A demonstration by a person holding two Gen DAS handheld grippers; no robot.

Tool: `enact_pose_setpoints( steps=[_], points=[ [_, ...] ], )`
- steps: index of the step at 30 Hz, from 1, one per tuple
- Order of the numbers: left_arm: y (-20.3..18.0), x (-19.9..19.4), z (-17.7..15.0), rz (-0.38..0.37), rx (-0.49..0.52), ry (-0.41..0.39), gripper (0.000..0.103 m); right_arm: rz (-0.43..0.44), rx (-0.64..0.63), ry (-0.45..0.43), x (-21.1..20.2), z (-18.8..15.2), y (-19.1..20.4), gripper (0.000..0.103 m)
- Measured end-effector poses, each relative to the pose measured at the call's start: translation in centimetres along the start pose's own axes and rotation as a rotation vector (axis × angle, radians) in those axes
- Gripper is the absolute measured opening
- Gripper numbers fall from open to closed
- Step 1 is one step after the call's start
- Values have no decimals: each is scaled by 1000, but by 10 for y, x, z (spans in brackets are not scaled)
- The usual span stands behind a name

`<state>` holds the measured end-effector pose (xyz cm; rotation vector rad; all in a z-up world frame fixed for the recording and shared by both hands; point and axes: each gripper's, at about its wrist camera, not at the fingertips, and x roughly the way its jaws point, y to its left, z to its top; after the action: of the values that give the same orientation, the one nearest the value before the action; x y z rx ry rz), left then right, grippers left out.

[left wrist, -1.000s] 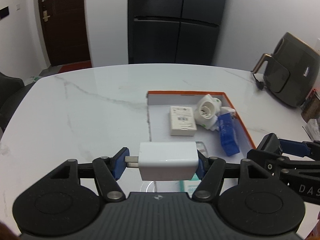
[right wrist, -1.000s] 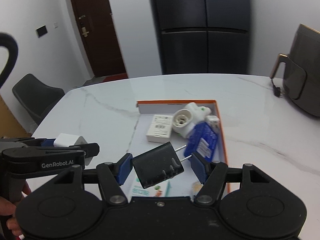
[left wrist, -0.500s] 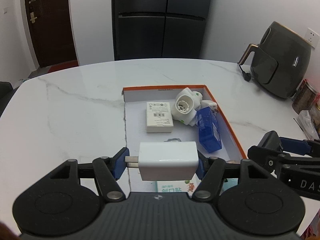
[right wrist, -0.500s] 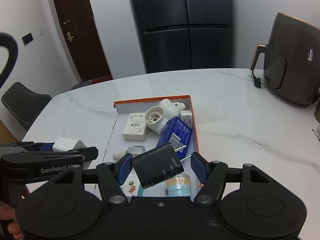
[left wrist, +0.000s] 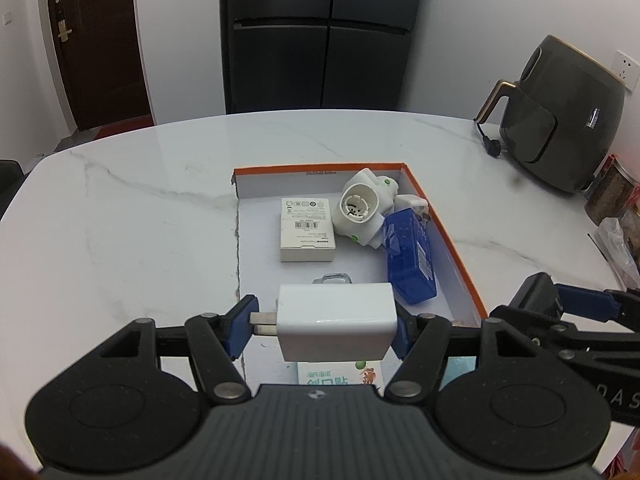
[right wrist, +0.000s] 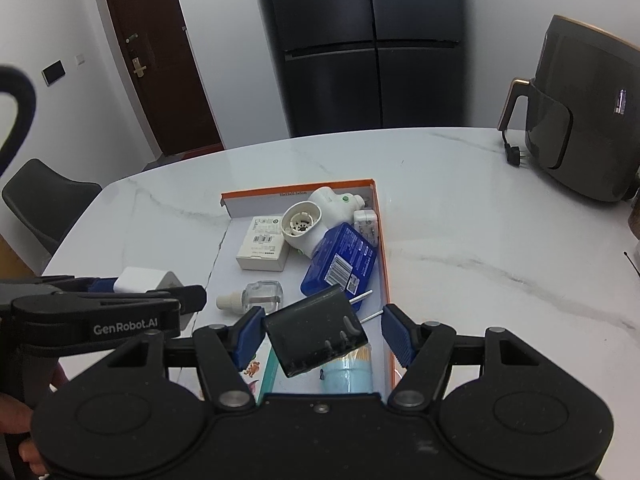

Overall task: Organize rigid objects
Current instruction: 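Carry the white and black chargers toward the tray with both grippers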

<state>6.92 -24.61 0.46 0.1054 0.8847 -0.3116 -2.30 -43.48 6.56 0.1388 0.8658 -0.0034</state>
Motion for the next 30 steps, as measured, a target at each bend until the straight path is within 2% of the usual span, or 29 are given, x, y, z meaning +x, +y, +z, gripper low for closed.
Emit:
enact_pose_setpoints(
  steps=[13,30],
  points=[
    [-1,7,2,14,-14,9,66,13,-7,12,9,0,0,77],
    [5,19,8,17,-40,25,66,22,-28,20,31,18,-2,77]
  ],
)
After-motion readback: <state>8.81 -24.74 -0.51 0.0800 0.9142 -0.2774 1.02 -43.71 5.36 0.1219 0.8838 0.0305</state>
